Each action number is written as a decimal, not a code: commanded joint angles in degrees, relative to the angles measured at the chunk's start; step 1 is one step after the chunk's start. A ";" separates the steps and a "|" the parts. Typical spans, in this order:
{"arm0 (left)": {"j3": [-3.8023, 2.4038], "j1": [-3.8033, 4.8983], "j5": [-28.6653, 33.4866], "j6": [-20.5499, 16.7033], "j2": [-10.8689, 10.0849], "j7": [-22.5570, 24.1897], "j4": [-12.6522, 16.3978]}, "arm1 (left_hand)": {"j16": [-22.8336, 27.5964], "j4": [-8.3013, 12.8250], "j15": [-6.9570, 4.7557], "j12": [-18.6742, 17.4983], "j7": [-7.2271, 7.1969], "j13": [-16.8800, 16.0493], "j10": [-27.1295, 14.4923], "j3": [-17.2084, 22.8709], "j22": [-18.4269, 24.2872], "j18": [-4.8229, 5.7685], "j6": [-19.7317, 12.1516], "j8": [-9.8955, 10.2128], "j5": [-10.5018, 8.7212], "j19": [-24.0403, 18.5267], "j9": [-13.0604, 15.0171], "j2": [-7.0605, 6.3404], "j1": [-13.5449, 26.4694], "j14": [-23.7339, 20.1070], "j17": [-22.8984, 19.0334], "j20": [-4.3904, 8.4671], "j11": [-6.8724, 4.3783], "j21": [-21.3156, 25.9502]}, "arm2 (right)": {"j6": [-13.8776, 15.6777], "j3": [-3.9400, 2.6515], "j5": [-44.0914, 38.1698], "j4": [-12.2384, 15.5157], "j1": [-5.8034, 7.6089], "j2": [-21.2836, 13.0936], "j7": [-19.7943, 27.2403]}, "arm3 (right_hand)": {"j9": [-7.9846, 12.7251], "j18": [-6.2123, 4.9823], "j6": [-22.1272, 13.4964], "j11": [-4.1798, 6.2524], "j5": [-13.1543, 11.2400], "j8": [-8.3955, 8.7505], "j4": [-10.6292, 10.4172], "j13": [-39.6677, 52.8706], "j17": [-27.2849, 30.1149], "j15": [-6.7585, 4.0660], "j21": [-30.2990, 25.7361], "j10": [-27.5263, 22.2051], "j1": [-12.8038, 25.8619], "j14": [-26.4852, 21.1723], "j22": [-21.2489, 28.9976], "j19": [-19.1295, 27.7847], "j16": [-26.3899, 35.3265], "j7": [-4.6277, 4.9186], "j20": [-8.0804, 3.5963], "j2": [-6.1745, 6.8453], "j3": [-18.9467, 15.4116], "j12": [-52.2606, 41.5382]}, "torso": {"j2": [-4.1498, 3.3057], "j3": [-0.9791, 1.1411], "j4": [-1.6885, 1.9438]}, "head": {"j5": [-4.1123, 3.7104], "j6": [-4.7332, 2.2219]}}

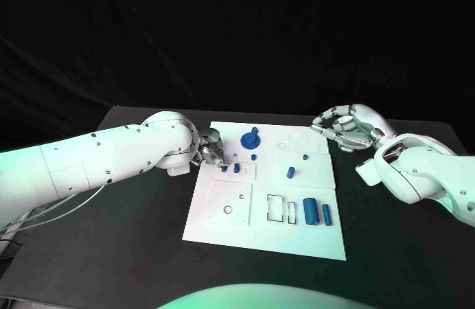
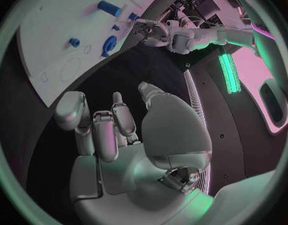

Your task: Assemble the parts on the task board

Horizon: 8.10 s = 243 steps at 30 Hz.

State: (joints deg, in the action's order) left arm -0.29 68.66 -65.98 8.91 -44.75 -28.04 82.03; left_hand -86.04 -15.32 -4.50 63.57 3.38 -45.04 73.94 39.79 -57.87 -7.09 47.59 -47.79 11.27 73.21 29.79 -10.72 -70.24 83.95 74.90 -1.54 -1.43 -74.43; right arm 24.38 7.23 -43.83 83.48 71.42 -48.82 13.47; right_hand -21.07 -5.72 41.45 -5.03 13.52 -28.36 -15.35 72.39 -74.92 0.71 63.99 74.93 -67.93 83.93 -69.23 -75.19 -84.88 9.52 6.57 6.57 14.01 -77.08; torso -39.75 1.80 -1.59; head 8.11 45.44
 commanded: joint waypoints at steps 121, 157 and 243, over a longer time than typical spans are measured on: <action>-2.61 -0.43 5.92 -9.14 -0.53 5.62 0.59 | 3.56 -1.26 -0.12 -5.16 -0.57 10.48 -6.35 -11.55 9.87 -1.06 -0.51 0.85 0.94 -5.54 5.95 -0.73 8.07 1.34 -3.45 -0.06 0.17 6.02 | -0.44 0.00 0.04 -0.37 -0.43 -0.19 0.05 | 0.04 -0.72 -0.87 0.20 0.44 -0.86 -1.11 -0.53 -2.90 -0.12 -1.75 -0.65 -0.17 2.65 1.03 1.15 0.60 0.02 0.00 -0.28 -0.95 0.36 | 0.02 0.00 -0.04 | -0.78 -0.10; 0.26 -3.13 -18.37 -19.23 7.10 27.87 -5.78 | 17.04 9.68 6.42 -33.37 5.10 35.72 -24.40 -7.66 24.93 -3.44 -0.99 24.74 0.17 -15.89 -11.82 -5.21 -9.26 -11.66 -31.76 -5.72 7.78 18.73 | 1.72 -0.01 -0.80 0.49 -0.42 -0.23 -0.94 | 0.08 -0.99 -1.07 0.17 0.72 -1.08 -0.99 -1.92 -1.84 -0.09 -3.12 -1.96 -0.54 2.27 1.98 1.92 1.17 0.05 0.03 -0.61 -1.04 1.45 | -0.09 0.00 -0.05 | -2.21 -0.96; -2.29 -4.30 -11.67 -20.96 2.51 26.53 -2.32 | 7.34 11.71 4.42 -29.66 4.72 36.68 -17.58 -2.02 11.40 -1.66 6.42 26.20 -0.19 -8.09 -11.97 -1.34 -10.59 -2.79 -21.49 -4.12 5.61 6.19 | 1.87 -0.01 -0.79 0.36 -0.50 -0.42 -0.52 | 0.07 -1.13 -0.93 0.22 0.92 -1.47 -1.12 -1.93 -1.51 -0.13 -3.83 -1.85 -0.61 2.14 2.43 2.25 1.41 -0.01 0.02 -1.05 -1.17 1.46 | 0.22 -0.03 0.29 | -2.49 -0.99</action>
State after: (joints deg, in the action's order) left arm -2.50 64.45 -80.54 -11.29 -41.93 -2.82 79.11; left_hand -78.66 -3.39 -0.21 34.11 7.98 -8.46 56.13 37.64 -46.44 -9.77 53.77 -21.92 11.29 65.22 17.77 -11.98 -81.18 81.09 53.47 -5.64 3.89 -68.00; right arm 26.37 7.22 -44.15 83.82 70.97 -49.19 12.57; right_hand -21.00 -5.72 40.65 -4.82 14.09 -29.49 -16.37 70.47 -74.93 0.71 60.40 73.30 -68.40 83.93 -66.87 -73.34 -83.76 9.50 6.78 6.11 13.14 -75.89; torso -39.53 1.74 -1.36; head 5.59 44.41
